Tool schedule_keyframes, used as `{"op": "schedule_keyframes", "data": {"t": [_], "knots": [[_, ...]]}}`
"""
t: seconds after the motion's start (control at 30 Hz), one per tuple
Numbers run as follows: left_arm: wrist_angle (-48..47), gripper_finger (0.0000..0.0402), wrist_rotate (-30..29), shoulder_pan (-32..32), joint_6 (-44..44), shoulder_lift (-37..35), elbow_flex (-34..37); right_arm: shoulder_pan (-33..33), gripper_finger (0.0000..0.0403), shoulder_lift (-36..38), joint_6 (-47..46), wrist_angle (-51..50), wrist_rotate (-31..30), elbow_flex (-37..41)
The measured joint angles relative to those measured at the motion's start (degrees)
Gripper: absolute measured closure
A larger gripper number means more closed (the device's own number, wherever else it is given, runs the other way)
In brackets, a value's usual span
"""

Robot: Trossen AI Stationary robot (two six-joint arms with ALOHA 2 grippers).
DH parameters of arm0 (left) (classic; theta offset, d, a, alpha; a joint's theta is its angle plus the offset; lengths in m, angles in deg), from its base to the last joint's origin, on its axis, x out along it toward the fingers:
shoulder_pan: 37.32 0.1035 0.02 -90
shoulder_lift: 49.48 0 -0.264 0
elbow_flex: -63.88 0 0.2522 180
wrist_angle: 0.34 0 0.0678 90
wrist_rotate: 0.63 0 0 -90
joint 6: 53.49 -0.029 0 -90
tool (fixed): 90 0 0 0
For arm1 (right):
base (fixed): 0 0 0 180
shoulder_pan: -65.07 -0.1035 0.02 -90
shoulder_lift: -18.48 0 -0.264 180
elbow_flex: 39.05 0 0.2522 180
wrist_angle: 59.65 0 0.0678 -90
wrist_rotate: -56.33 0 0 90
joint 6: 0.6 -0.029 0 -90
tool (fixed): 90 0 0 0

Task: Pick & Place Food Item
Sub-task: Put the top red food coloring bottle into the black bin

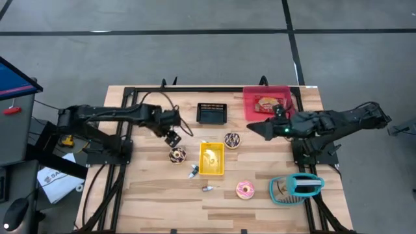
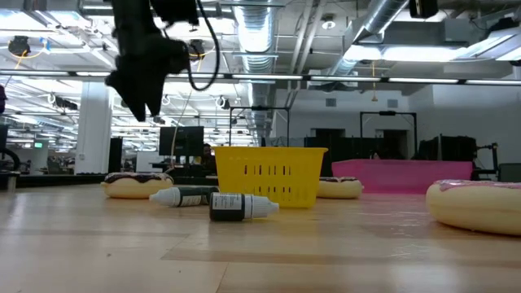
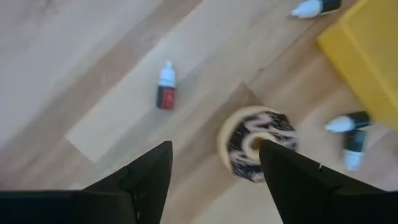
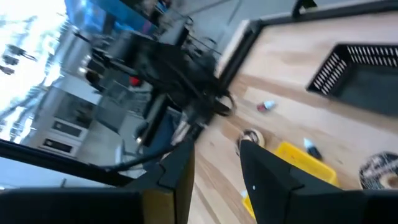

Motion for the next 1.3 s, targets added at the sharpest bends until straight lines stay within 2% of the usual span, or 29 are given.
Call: {"op": "schedule_keyframes", "data": {"t": [0.23,0.37,0.6,0.97,1.3], "knots": [[0.32,0.0137,-0.32,4.71,-13.11,8.25,-0.02,1.64,0.0280,3.47,3.18,2.02,0.00,0.00],[1.66,0.0139,-1.49,5.33,-17.04,12.04,-0.02,2.31,0.0280,4.43,3.96,2.14,0.00,0.00],[6.61,0.0154,-0.54,6.73,-18.78,14.42,-0.04,2.45,0.0280,4.91,4.20,2.03,-0.29,0.00],[8.16,0.0156,-0.43,11.06,-22.07,17.90,-0.04,2.68,0.0280,4.88,4.56,1.79,-0.42,0.00],[8.45,0.0176,-0.26,9.68,-23.03,20.66,-0.04,2.66,0.0281,4.89,4.65,1.60,-0.42,0.00]]}}
